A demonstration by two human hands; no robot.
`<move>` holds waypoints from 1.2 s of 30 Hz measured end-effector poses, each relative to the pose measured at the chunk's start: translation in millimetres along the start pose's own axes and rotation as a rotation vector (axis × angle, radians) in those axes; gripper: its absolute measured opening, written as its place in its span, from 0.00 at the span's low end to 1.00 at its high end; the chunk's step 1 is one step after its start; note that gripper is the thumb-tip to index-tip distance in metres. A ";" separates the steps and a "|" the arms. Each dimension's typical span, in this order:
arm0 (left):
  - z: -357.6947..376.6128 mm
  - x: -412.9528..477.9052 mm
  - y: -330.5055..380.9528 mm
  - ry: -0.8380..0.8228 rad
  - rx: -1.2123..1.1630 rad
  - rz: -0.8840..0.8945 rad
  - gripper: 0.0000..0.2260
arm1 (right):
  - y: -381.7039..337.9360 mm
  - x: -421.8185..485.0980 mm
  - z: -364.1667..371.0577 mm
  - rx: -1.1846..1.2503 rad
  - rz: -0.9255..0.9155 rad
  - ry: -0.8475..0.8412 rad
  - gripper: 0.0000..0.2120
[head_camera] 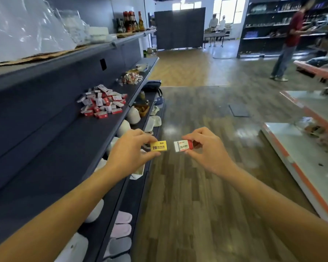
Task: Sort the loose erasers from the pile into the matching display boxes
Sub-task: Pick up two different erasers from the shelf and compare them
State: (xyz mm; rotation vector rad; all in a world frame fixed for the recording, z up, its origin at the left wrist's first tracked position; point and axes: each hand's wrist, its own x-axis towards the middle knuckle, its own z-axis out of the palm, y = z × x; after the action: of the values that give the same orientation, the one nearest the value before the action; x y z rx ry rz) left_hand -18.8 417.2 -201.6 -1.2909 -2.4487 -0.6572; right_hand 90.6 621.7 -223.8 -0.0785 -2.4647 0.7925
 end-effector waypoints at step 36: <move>311.7 325.4 -115.9 -0.412 -0.247 0.123 0.13 | 337.5 183.8 82.6 0.074 0.518 0.093 0.16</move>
State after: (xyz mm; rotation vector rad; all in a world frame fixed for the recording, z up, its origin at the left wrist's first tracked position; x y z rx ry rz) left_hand -309.8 749.3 -348.3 -1.8153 -2.6347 -0.7415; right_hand -144.3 896.2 -378.7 -0.7321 -2.3452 1.0614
